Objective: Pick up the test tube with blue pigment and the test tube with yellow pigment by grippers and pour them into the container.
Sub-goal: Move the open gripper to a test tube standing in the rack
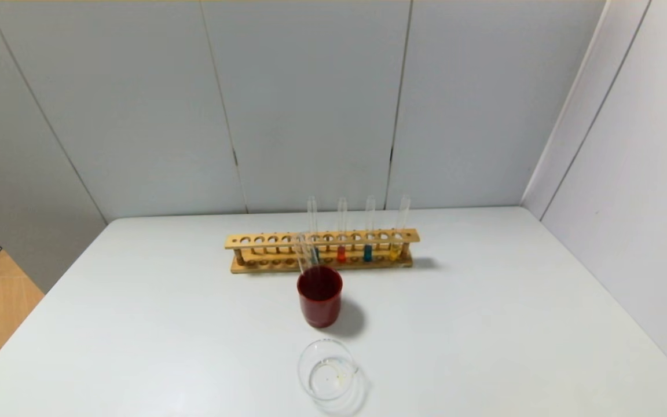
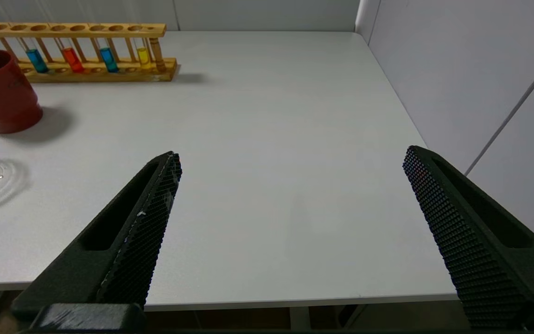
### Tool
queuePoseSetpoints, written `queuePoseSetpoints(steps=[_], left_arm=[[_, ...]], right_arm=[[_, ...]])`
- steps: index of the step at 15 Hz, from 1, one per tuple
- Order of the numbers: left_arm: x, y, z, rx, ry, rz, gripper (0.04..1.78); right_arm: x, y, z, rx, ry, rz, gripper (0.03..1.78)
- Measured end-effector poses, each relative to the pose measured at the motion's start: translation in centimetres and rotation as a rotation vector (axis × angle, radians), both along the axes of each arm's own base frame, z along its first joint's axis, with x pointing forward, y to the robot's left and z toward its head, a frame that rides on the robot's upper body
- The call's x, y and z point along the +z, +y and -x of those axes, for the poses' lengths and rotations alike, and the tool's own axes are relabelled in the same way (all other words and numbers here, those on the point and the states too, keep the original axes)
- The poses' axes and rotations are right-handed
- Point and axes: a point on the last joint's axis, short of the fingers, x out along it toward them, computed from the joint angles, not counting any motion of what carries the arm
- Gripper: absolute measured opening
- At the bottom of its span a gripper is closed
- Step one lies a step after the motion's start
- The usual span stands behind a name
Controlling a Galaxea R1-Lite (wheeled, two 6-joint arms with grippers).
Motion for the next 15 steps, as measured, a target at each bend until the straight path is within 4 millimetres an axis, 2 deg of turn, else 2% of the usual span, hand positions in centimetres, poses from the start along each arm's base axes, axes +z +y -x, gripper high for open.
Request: queuePoseSetpoints(steps=[7, 11, 15], left_arm=[[0.0, 0.0, 0.0, 0.0, 0.0, 0.0, 1.74], [0.0, 0.0, 0.0, 0.0, 0.0, 0.0, 1.74], [0.0, 0.0, 0.0, 0.0, 0.0, 0.0, 1.74]], right_arm=[[0.5, 0.1, 0.2, 0.038, -0.011, 0.039, 1.75], [4.9, 0.2, 1.3, 0.101, -0.085, 0.043, 1.75], [11.7, 0.2, 1.1, 0.128, -0.13, 0.023, 1.75]])
